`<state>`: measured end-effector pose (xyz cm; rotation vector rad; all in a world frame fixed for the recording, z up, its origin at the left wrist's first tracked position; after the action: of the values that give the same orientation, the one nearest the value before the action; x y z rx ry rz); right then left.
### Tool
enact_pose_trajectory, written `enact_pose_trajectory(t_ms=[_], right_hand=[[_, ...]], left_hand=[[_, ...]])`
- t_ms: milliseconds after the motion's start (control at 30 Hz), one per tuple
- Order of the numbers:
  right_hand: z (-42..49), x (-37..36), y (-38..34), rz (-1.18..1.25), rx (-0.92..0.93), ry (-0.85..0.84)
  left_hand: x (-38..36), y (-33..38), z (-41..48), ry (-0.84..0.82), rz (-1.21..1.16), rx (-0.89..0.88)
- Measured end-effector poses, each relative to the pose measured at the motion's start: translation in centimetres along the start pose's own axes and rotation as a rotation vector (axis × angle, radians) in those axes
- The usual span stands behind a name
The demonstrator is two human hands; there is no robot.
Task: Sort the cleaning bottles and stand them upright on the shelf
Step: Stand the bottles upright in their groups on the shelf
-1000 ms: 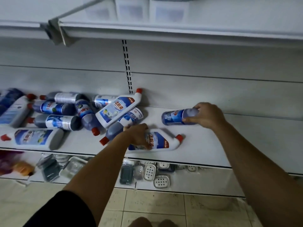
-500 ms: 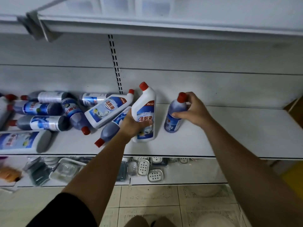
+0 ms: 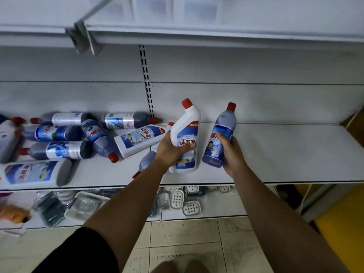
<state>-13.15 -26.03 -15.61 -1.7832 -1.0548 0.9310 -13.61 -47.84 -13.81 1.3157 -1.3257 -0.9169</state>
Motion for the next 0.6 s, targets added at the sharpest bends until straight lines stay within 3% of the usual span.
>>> enact_pose_trajectory(t_ms=[200,333,600], right_hand=[[-4.0,0.9,-0.2,0.012,-0.047,0.056],[-7.5,1.0,-0.9,0.093,-0.073,-0.017],[-12.8,1.9,-4.3,0.044,0.033,-0.057]], left_hand=[[-0.5,2.3,-2.6,-0.094,-0.158,0.054],[-0.2,4.6,-5.2,-0.117,-0.219,0.072],[0.7,7.4,-9.9,-0.127,-0.255,0.0]])
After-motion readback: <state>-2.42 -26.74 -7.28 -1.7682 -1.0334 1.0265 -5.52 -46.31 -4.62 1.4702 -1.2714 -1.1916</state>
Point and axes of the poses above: each hand's wrist, its own z-axis towards the middle knuckle, its own x-axis out of the back of the hand, y = z × x, the point moved 9 cm from there along z, towards the middle knuckle, and after that the axes turned 7 degrees about y, right-handed, at the moved point
